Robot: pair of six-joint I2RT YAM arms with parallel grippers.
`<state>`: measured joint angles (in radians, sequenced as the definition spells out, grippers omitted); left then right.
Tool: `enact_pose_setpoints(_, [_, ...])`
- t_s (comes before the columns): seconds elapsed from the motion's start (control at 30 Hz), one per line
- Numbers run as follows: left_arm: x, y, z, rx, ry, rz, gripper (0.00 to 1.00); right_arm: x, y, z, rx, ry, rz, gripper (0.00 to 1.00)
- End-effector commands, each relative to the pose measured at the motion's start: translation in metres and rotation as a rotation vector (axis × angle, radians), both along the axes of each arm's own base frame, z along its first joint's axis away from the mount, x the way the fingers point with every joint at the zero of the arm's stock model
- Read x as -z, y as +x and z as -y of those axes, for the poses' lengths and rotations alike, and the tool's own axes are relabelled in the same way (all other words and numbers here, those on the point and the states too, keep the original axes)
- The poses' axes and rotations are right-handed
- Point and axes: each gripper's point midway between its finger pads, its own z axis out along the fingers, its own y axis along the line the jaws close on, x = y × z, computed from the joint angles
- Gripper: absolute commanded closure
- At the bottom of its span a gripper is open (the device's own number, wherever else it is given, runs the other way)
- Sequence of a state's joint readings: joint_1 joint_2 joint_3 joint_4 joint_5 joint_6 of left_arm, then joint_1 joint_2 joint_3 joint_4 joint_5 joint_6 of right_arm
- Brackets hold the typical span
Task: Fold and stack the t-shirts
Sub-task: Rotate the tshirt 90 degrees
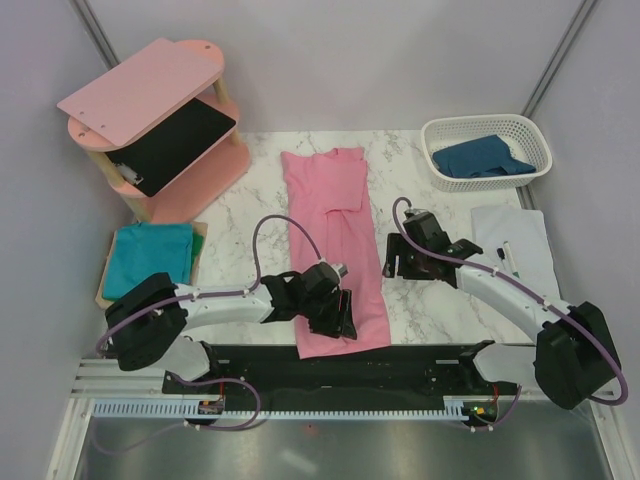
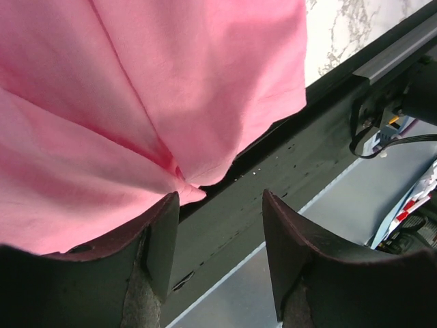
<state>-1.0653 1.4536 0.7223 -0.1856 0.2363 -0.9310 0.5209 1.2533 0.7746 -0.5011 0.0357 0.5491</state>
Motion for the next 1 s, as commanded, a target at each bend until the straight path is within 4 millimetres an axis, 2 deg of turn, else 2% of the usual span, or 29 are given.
enact_pose_setpoints(0.0, [0.005, 0.001, 0.013, -0.014, -0.009, 0.004, 0.40, -0.007, 0.001, 0.010, 0.000, -0.014, 0.025, 0.25])
enact_pose_setpoints(0.2, [0.018, 0.003, 0.022, -0.014, -0.008, 0.012, 0.41, -0.005, -0.003, 0.012, -0.005, -0.014, 0.018, 0.24])
enact_pose_setpoints(0.37, [0.010, 0.000, 0.026, -0.002, -0.033, 0.017, 0.53, 0.002, -0.007, 0.013, -0.009, -0.015, 0.001, 0.23])
enact_pose_setpoints(0.47, [0.002, -0.001, 0.025, -0.008, -0.041, 0.022, 0.49, 0.002, -0.007, 0.012, -0.009, -0.010, 0.002, 0.23])
enact_pose_setpoints(0.6, [-0.011, 0.000, 0.018, -0.022, -0.033, 0.041, 0.37, 0.004, -0.007, 0.011, -0.013, -0.007, 0.002, 0.22])
enact_pose_setpoints(0.7, [-0.016, 0.004, 0.014, -0.036, -0.032, 0.072, 0.36, 0.008, -0.008, 0.010, -0.018, -0.003, -0.009, 0.22])
enact_pose_setpoints(0.87, [-0.001, 0.009, 0.016, -0.032, 0.009, 0.084, 0.39, 0.013, -0.008, 0.008, -0.016, 0.004, -0.017, 0.22])
enact_pose_setpoints(0.9, [0.010, 0.008, 0.016, -0.026, 0.038, 0.068, 0.39, 0.014, -0.008, 0.008, -0.015, 0.001, -0.019, 0.22])
enact_pose_setpoints(0.97, [0.016, 0.007, 0.018, -0.020, 0.052, 0.052, 0.39, 0.014, -0.008, 0.008, -0.017, 0.002, -0.018, 0.21])
